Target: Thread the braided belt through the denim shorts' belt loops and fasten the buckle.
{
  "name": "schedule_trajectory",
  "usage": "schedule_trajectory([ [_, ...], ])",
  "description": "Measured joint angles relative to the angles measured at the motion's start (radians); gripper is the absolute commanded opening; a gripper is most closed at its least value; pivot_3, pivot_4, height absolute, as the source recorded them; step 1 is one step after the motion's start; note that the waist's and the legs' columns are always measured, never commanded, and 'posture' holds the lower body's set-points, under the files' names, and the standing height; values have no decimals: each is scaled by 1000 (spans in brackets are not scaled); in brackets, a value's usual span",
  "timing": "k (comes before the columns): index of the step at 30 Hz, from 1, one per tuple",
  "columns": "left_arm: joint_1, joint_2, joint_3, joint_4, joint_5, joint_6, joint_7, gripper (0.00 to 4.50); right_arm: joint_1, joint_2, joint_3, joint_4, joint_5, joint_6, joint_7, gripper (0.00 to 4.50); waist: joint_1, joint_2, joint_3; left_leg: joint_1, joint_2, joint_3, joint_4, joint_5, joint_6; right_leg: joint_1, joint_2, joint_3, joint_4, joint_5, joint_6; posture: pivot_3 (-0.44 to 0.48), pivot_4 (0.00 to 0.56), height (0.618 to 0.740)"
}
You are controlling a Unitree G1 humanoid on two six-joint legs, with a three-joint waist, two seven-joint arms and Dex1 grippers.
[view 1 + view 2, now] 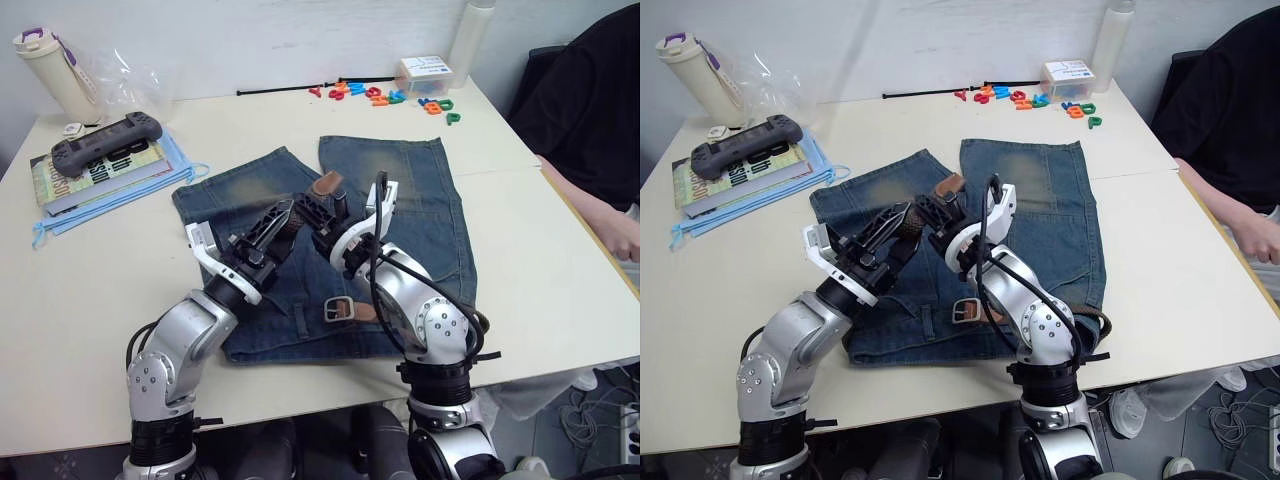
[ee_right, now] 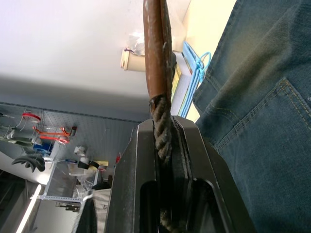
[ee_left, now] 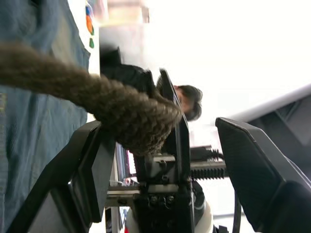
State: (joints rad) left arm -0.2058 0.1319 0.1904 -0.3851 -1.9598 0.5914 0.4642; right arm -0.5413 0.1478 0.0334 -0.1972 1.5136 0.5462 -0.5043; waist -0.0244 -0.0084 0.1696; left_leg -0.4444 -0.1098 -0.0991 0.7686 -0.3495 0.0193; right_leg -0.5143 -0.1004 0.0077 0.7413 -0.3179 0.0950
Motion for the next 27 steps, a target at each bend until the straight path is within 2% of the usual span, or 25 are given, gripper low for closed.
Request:
schedule_trajectory([
  [3, 0, -48, 30, -3, 0, -24, 34, 3598, 0, 0, -1, 0, -6, -7, 0, 0, 0, 0, 0, 0, 0, 0, 0, 0, 0, 0, 0, 0, 0, 0, 0, 0, 150, 659],
  [8, 14, -64, 68, -4, 0, -18, 44, 3598, 0, 0, -1, 0, -26, -21, 0, 0, 0, 0, 0, 0, 0, 0, 0, 0, 0, 0, 0, 0, 0, 0, 0, 0, 150, 659],
  [11, 22, -58, 78, -3, 0, 6, 35, 2752, 0, 0, -1, 0, -31, -22, 1, 0, 1, 0, 0, 0, 0, 0, 1, 0, 0, 0, 0, 0, 0, 0, 0, 0, 150, 659],
  [17, 23, -42, 99, 5, 0, 46, -1, 19, 0, 0, -1, 0, -36, -20, 4, 0, 0, 0, 0, 0, 0, 0, 0, 0, 0, 0, 0, 0, 0, 0, 0, 0, 150, 659],
  [25, 22, 18, 103, 29, 0, 86, -12, 19, 0, -3, 1, 0, -67, 5, 30, 0, 1, 0, 0, 0, 0, 0, 0, 0, 0, 0, 0, 0, 0, 0, 0, 0, 150, 659],
  [27, 15, 35, 103, 48, 0, 93, -11, 0, 0, -8, 1, -3, -86, 22, 41, 920, 0, 0, 0, 0, 0, 0, 0, 0, 0, 0, 0, 0, 0, 0, 0, 0, 150, 659],
])
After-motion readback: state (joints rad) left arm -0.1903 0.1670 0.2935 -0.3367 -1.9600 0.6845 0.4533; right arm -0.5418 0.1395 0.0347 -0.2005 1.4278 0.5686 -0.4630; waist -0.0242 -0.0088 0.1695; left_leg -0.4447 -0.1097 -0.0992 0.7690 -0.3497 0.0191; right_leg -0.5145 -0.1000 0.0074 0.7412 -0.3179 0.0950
